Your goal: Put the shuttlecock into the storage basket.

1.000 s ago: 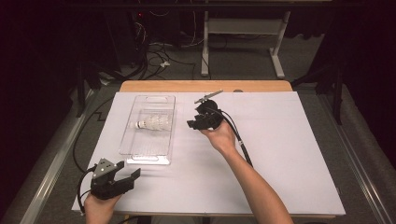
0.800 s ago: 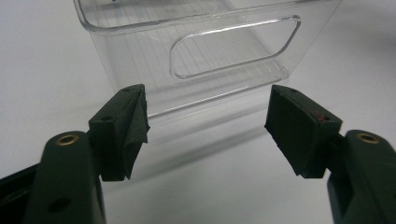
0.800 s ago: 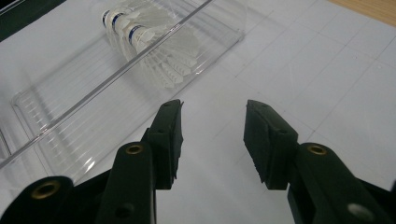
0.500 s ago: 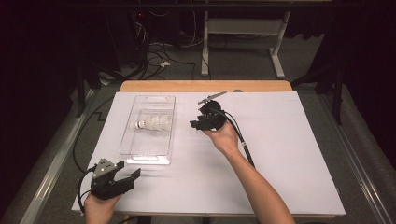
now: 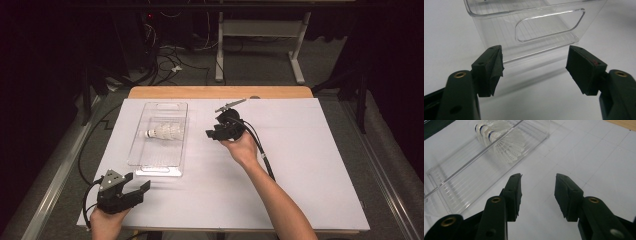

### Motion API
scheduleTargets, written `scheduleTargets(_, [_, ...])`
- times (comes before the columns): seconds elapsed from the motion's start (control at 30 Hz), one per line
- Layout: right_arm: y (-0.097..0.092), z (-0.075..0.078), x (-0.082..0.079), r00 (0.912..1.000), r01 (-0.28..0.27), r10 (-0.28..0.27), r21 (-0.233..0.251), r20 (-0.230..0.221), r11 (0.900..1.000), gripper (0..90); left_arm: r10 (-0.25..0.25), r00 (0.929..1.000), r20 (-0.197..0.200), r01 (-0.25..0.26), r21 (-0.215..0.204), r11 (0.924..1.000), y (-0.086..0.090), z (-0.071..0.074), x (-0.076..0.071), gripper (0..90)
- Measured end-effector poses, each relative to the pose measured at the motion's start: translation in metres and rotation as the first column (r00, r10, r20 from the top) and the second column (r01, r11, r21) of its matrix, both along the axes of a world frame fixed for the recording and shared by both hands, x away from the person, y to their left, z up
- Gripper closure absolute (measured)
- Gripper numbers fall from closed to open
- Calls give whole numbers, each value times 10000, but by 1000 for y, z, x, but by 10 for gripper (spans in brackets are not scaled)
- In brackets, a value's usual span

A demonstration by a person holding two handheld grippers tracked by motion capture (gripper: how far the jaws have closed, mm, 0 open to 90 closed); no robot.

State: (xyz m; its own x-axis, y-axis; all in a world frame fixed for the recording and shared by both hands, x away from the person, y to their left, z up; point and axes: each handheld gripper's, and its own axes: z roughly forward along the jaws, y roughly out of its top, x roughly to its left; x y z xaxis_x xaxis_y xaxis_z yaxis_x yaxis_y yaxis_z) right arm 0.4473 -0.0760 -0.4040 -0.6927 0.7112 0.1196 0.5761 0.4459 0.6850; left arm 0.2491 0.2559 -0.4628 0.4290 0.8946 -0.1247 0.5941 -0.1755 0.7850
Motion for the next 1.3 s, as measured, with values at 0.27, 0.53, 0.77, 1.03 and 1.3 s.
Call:
scheduleTargets(0.27, [-6,-2,-1,10000,73,-73,13,-28,10000,573,17,10000,2,-17,-10,10000,0,0,0,306])
scheduleTargets(0.53, [-10,-5,-2,9999,121,-121,25,-48,9999,572,30,10000,-2,-30,-15,10000,0,0,0,306])
scheduleTargets(0.77, [-12,-6,-3,9999,122,-122,53,-36,9999,570,37,10000,5,-37,-20,10000,0,0,0,306])
scheduleTargets(1.03, [-20,-7,-4,9996,261,-259,134,-107,9996,570,35,10000,-5,-35,13,10000,0,0,-1,306])
scheduleTargets(1.3, [-32,-1,-5,9998,193,-192,189,-92,9996,568,154,9999,-68,-154,2,9999,-2,0,-3,306])
